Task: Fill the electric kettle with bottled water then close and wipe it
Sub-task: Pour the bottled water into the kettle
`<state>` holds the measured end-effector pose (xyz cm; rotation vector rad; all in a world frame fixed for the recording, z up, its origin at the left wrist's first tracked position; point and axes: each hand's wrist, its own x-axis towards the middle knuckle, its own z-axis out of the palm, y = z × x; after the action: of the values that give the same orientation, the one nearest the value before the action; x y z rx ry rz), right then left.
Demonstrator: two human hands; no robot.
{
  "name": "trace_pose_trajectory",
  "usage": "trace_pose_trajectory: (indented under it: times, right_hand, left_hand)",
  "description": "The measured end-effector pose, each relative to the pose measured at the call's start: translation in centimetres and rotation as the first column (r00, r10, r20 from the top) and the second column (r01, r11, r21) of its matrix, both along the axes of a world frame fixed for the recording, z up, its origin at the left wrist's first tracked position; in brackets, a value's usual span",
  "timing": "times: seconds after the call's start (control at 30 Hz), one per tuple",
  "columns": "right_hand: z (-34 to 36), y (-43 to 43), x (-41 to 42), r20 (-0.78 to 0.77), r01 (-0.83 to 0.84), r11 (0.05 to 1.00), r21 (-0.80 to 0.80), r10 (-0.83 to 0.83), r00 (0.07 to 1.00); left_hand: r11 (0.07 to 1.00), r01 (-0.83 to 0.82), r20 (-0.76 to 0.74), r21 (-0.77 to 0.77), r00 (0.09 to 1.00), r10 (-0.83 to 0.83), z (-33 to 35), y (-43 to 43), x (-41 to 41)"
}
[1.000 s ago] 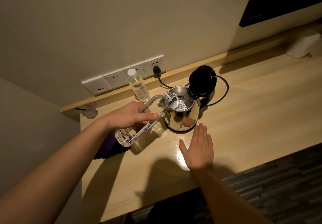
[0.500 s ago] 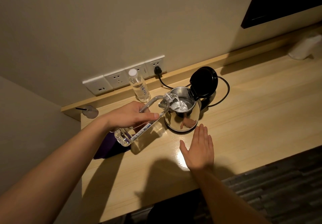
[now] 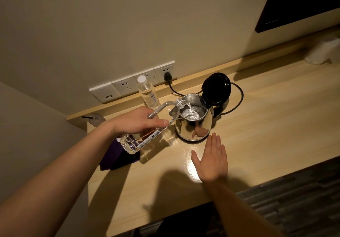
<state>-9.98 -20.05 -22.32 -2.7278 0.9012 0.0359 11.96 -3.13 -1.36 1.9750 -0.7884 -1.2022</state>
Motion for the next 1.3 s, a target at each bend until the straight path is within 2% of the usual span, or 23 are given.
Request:
trace_pose_trajectory:
  times: [0.77,1.3]
  right_hand:
    - [0.1,0.0,0.0,-0.009,0.001,1.0,-0.008,-0.001,1.0]
    - [0.0,0.1,0.0,-0.008,0.007,1.0,-0.007,-0.007,1.0]
  left_hand:
    - [0.999,0.003,-0.041,0.049,0.999,-0.001,0.9,0.1,0.0]
    - [0.997,-0.005,-0.006,0.075,1.0,0.006,1.5,0.0,0.0]
